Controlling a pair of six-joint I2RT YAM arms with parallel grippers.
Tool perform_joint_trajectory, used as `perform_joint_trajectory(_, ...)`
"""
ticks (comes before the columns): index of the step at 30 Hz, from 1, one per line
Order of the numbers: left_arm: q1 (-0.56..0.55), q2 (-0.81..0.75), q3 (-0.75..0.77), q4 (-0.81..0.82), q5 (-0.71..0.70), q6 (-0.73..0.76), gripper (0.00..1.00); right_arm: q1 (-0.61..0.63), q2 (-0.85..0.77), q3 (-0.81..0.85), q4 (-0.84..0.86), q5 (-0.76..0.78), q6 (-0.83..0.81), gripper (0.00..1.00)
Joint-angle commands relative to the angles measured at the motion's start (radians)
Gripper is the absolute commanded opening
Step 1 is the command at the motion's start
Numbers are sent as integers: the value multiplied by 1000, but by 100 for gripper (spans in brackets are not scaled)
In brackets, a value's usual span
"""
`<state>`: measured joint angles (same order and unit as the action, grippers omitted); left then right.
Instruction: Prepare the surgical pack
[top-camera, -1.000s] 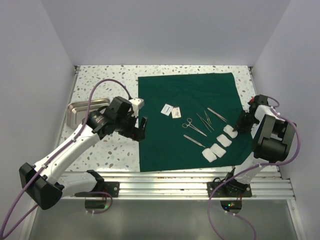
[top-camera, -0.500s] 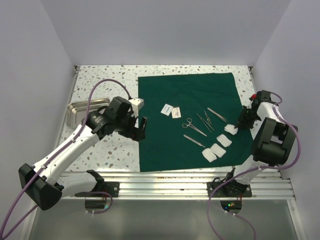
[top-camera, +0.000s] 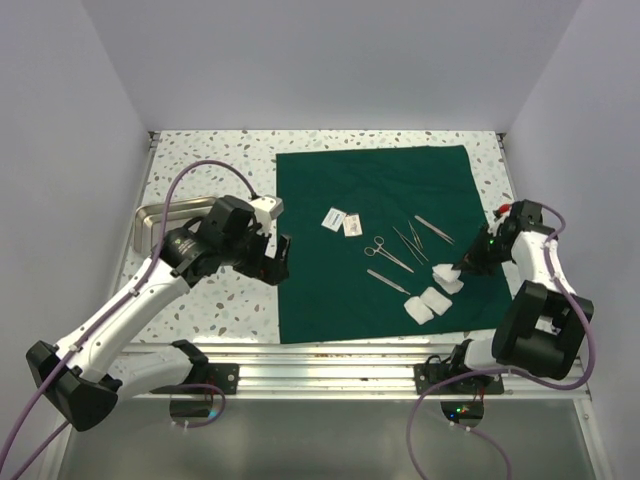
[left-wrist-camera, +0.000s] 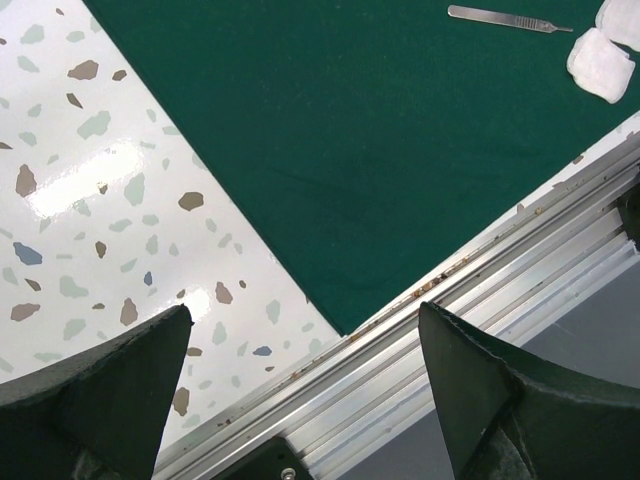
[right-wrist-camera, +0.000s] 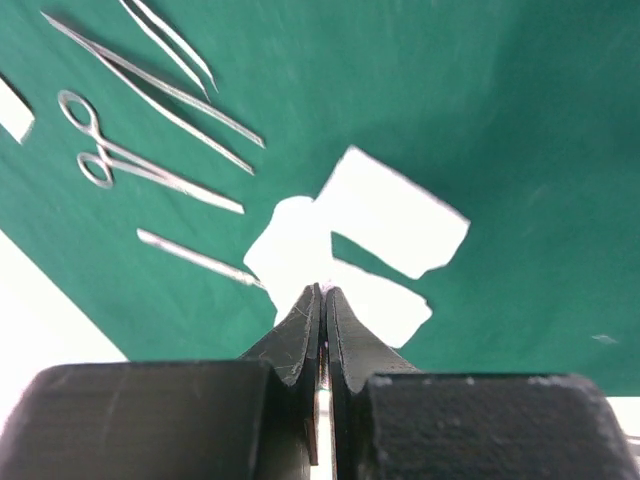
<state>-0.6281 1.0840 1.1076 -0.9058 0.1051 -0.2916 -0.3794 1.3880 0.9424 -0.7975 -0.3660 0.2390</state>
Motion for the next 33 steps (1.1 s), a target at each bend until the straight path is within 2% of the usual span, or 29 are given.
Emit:
perform_joint_trajectory(1, -1, -13, -6, 18, 19, 14, 99, 5, -7, -66, 39, -80, 57, 0)
perform_joint_trajectory(10, 1, -7, -5, 7, 21, 6, 99, 5, 31, -70, 127, -96, 72, 0)
perform_joint_trajectory(33, 5, 19, 18, 4, -5, 19, 99, 4, 144, -30, 78, 50, -41, 0)
